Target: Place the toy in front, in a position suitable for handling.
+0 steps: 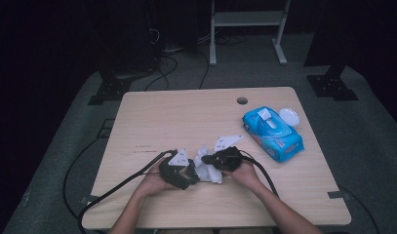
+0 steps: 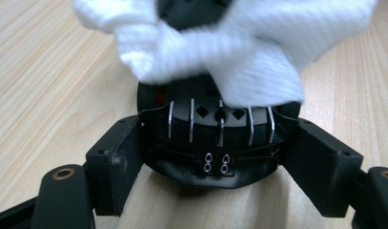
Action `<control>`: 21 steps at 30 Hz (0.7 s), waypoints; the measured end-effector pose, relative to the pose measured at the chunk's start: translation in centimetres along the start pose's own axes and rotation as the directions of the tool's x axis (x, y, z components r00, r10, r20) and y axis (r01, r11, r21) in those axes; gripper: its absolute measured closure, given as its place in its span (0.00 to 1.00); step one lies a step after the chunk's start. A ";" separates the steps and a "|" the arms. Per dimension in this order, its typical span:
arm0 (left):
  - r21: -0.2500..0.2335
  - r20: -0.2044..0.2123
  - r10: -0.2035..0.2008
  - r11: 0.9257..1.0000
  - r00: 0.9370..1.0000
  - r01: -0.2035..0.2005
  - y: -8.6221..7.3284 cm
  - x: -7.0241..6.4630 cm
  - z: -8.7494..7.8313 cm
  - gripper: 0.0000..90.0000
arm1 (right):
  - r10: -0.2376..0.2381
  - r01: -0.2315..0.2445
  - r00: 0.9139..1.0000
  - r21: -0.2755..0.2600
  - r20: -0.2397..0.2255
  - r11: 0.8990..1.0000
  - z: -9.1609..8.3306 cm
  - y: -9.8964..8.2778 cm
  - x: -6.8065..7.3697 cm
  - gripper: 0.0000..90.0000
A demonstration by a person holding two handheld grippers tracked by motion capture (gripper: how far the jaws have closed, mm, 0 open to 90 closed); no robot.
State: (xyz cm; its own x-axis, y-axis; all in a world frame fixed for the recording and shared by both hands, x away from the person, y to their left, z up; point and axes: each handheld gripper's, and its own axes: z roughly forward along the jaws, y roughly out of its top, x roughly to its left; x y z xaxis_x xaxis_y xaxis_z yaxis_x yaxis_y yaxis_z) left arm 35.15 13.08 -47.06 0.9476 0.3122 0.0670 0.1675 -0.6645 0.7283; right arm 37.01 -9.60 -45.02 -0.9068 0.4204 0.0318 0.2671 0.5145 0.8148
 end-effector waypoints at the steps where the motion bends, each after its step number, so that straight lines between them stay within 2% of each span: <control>1: 0.002 0.001 0.003 1.000 1.000 -0.003 0.0 0.1 0.0 0.26 | -0.001 0.000 1.000 0.003 0.013 1.000 -0.1 -0.1 -0.2 0.97; 6: 0.001 0.004 0.001 1.000 1.000 -0.001 0.0 0.1 0.0 0.26 | 0.020 -0.021 0.997 0.022 0.068 1.000 -1.3 -1.2 -1.9 0.97; 10: 0.002 0.009 -0.001 1.000 1.000 0.001 0.0 0.2 0.0 0.26 | 0.069 -0.071 0.992 0.018 0.105 0.997 -2.7 -2.7 -3.1 0.97; 12: 0.001 0.010 -0.001 1.000 1.000 0.000 0.0 0.2 0.0 0.26 | 0.075 -0.079 0.991 0.025 0.115 0.997 -3.3 -3.3 -3.4 0.97; 14: 0.002 0.007 0.000 1.000 1.000 0.000 0.0 0.2 0.0 0.26 | 0.083 -0.086 0.991 0.021 0.109 0.996 -3.7 -3.8 -3.3 0.97; 18: -0.001 0.003 -0.006 1.000 1.000 0.006 0.0 0.2 0.1 0.26 | 0.069 -0.071 0.993 0.026 0.093 0.997 -4.1 -4.2 -2.6 0.97; 21: 0.003 0.001 -0.004 1.000 1.000 0.004 -0.1 0.2 0.1 0.26 | 0.059 -0.060 0.997 0.024 0.051 0.998 -4.1 -4.1 -1.9 0.97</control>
State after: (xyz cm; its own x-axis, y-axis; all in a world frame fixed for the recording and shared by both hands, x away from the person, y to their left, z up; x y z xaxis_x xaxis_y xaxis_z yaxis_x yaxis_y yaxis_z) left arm 35.40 13.14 -47.18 0.9472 0.3145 0.0630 0.1724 -0.6648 0.7268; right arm 36.28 -15.53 -46.07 -0.8717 0.4874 0.0505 0.3289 0.5056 0.7976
